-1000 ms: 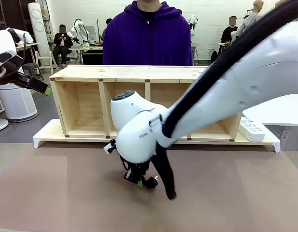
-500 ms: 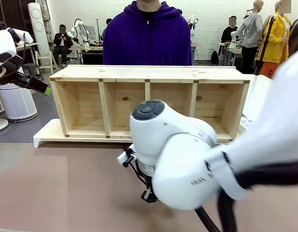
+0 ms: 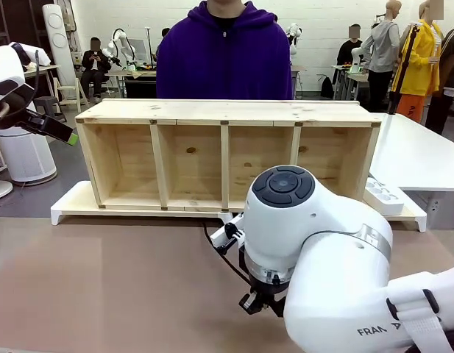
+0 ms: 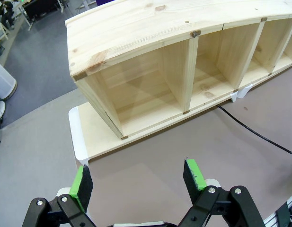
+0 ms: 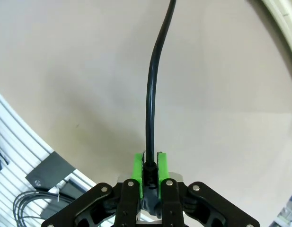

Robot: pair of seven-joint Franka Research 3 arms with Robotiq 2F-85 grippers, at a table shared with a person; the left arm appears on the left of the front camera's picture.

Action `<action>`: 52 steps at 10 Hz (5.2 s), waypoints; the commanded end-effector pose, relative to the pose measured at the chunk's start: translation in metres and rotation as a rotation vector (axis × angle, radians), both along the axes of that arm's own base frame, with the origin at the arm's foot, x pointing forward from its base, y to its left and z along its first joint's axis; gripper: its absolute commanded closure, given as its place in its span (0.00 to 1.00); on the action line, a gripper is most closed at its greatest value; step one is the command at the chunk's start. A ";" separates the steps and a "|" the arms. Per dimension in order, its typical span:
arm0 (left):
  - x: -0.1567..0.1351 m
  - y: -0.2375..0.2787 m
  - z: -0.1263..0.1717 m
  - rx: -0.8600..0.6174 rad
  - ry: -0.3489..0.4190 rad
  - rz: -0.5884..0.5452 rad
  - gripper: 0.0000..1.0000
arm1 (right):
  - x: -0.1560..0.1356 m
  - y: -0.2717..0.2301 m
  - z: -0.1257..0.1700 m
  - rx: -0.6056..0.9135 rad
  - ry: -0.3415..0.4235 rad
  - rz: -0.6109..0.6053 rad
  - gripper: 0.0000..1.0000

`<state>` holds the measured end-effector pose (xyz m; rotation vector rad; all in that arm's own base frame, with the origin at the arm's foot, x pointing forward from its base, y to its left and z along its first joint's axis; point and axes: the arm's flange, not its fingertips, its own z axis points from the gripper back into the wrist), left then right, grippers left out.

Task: Perform cable management.
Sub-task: Pull the grasped Power Cable to the location of the Power Strip.

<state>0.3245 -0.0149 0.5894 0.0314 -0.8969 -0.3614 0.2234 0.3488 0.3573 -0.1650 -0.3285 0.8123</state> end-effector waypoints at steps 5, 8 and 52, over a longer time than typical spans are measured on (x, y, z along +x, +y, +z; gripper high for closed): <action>0.000 -0.001 0.000 -0.008 0.001 0.016 0.00 | 0.000 0.000 -0.004 -0.012 0.005 0.006 0.85; 0.000 -0.001 0.000 -0.008 0.001 0.016 0.00 | 0.002 -0.075 0.019 0.091 0.020 -0.138 0.85; 0.000 -0.001 0.000 -0.008 0.001 0.016 0.00 | 0.276 -0.411 0.215 0.230 -0.276 -0.437 0.85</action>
